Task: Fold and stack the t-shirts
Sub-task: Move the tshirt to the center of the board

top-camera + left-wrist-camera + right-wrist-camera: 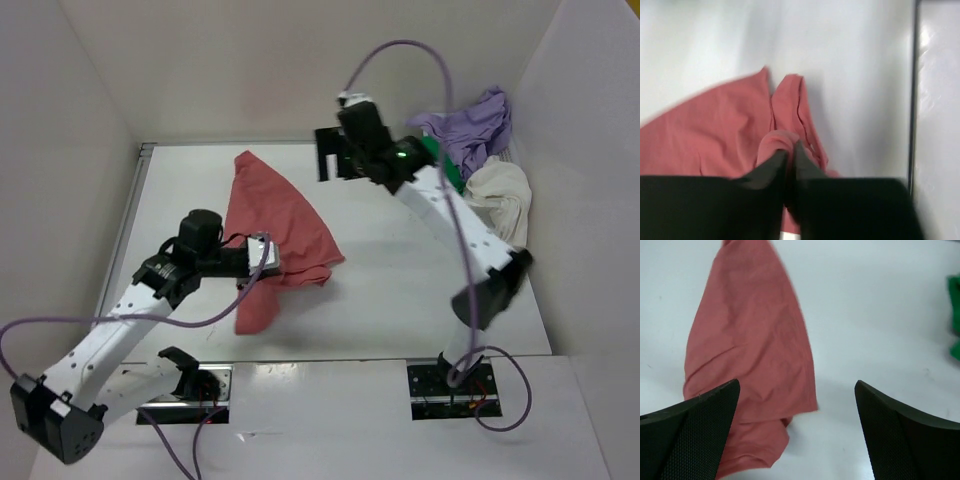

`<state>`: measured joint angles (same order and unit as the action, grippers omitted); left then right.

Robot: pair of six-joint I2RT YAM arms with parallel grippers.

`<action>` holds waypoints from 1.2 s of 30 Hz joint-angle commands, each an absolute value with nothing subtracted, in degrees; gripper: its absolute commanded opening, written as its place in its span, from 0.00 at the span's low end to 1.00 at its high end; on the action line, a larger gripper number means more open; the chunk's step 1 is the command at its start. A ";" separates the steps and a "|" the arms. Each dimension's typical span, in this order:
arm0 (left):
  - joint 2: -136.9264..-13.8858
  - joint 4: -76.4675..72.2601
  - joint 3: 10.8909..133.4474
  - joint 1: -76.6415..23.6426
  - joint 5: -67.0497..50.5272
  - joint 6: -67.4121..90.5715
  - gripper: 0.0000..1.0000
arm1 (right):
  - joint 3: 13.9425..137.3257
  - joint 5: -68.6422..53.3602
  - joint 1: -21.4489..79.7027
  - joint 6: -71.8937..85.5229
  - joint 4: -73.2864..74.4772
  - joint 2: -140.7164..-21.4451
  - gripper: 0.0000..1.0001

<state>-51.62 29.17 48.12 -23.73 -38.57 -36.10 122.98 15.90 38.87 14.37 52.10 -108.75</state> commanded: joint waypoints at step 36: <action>-36.49 28.83 52.30 -1.24 10.63 -0.18 0.99 | 98.85 11.69 66.53 39.65 39.73 -118.81 0.79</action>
